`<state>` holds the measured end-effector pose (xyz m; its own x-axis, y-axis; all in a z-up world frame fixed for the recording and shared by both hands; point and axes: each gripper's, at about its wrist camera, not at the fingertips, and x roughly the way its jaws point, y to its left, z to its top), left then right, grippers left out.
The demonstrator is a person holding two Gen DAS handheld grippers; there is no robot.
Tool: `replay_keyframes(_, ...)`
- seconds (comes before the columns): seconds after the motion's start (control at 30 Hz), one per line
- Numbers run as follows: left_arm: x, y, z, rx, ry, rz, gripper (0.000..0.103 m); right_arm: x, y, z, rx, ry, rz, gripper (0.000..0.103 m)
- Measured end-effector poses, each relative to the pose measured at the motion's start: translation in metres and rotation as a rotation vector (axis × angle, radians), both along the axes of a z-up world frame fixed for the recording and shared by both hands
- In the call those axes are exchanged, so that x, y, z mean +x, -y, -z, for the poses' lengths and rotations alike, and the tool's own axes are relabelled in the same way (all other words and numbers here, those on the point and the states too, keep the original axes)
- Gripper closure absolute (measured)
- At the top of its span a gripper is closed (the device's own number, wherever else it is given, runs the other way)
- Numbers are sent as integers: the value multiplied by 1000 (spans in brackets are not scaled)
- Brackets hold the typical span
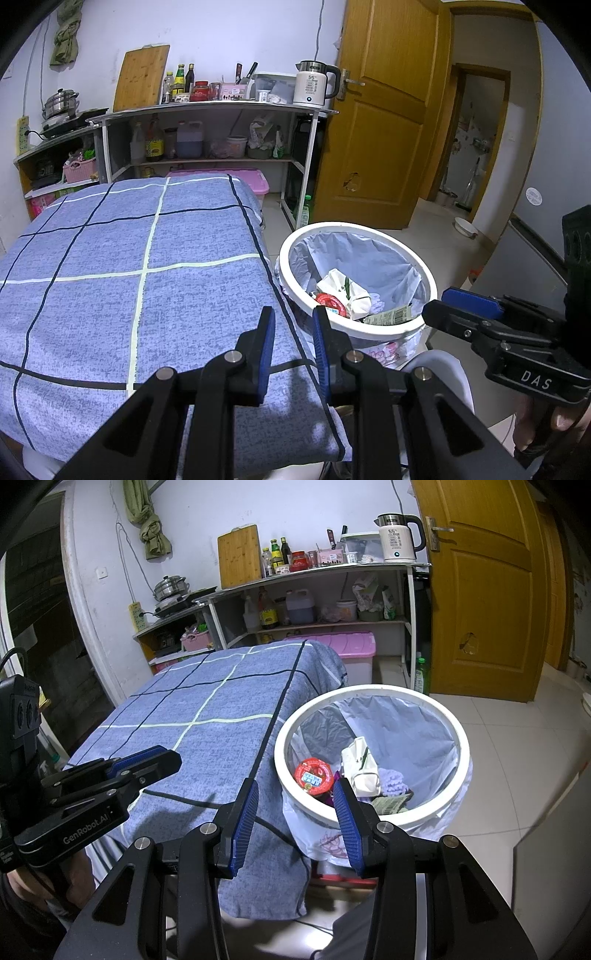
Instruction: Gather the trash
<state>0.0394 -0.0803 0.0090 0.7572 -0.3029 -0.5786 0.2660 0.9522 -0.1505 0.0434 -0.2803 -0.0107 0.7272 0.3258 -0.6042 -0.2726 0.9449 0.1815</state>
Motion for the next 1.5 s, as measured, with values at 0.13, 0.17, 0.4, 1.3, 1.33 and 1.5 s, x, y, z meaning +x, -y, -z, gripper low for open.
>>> replay_keyframes(0.13,-1,-2,2,-1,-5,-2,81,0,0,0,0,0,0,59)
replay_keyframes(0.17,-1,-3,2,-1,-6,-3,81,0,0,0,0,0,1,59)
replay_keyframes(0.4,-2,-3,2,5,-9,-10,81,0,0,1,0,-1,0,59)
replay_keyframes(1.3,-5,3,4,30,-4,-24,63,-2,-2,8,0,-10,1,59)
replay_keyframes(1.33,-5,3,4,31,-3,-25,63,-3,-2,8,1,-9,0,59)
replay_keyframes(1.5,-4,3,4,28,-5,-27,63,-3,-2,8,0,-10,1,59)
